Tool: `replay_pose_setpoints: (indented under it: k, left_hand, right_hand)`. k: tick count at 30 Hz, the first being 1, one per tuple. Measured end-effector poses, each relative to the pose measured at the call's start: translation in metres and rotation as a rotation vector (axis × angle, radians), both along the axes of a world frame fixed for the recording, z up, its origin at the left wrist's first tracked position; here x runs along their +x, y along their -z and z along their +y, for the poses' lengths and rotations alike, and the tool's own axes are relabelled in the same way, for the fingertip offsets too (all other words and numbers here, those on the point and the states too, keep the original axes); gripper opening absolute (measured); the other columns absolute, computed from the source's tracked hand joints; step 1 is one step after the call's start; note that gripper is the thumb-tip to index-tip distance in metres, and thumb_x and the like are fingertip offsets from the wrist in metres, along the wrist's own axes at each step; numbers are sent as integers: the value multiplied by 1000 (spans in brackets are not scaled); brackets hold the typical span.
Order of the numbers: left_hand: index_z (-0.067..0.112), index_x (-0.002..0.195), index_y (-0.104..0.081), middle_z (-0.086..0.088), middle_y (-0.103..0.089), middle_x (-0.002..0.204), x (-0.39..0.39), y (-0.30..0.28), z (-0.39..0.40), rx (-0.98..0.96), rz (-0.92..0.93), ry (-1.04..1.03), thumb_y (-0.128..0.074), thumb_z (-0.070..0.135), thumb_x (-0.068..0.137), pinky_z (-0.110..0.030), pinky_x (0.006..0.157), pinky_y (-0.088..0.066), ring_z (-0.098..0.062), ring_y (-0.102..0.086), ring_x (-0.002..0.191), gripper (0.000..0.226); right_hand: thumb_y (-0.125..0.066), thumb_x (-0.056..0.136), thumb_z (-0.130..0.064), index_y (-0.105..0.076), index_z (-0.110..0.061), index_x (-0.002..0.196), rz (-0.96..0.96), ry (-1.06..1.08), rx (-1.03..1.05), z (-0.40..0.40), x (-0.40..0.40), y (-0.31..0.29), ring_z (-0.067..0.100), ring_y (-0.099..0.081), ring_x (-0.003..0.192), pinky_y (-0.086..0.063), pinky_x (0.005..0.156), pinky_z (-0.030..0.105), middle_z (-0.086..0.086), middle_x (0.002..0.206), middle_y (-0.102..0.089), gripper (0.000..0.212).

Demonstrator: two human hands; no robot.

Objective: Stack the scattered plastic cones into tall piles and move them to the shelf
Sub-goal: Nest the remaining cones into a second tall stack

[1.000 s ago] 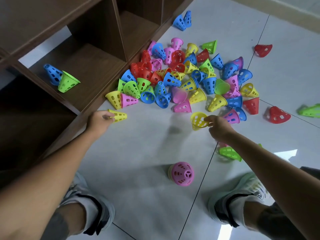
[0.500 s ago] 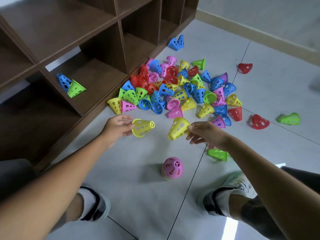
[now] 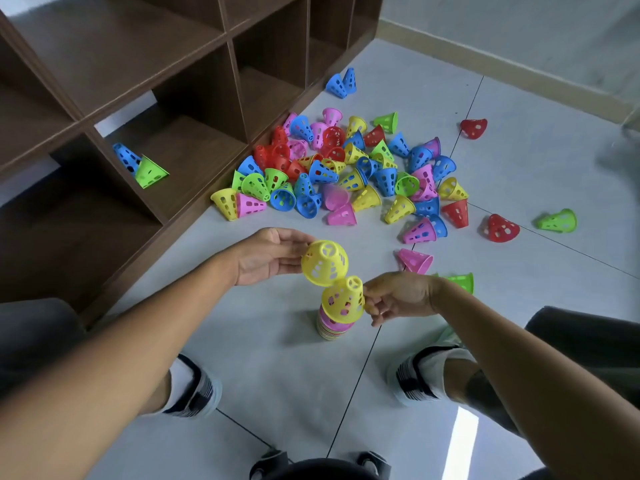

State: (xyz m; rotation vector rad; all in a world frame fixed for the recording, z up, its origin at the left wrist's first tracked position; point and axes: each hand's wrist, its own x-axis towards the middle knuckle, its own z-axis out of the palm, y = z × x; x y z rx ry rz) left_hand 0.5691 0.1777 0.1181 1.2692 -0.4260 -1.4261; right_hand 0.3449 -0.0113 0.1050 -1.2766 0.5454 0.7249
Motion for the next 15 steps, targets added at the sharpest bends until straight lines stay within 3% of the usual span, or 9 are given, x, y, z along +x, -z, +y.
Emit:
replay_pose_setpoints:
  k: [2, 5, 8, 15]
  left_hand:
    - [12, 103, -71, -6, -75, 93, -6, 1, -1, 1, 6, 22, -69, 13, 79, -28, 73, -60, -16, -73, 82, 24]
    - [15, 100, -76, -10, -74, 97, -6, 4, -1, -17, 38, 44, -84, 23, 68, -30, 74, -60, -20, -73, 86, 34]
    - [18, 95, -80, -8, -75, 96, -5, 5, -3, -4, 33, 47, -81, 24, 65, -30, 74, -60, -19, -73, 85, 31]
    - [6, 108, -69, -11, -73, 100, -31, 28, -3, 104, 0, 126, -70, 11, 83, -32, 79, -60, -21, -72, 88, 25]
  right_hand:
    - [-60, 84, -35, -57, -9, 78, 38, 0, -10, 3, -3, 8, 21, -57, 72, -53, 84, 34, 3, 73, -57, 27]
    - [-54, 99, -28, -60, -8, 79, 76, 40, -43, 4, -5, 15, 23, -58, 74, -51, 86, 37, 5, 75, -62, 29]
    - [-46, 104, -20, -63, -5, 83, 101, 75, -78, 4, -6, 19, 24, -60, 73, -51, 88, 39, 9, 79, -67, 31]
    - [-43, 105, -22, -66, 6, 107, 178, 156, -9, 5, -5, 23, 21, -70, 82, -55, 83, 28, 13, 96, -74, 36]
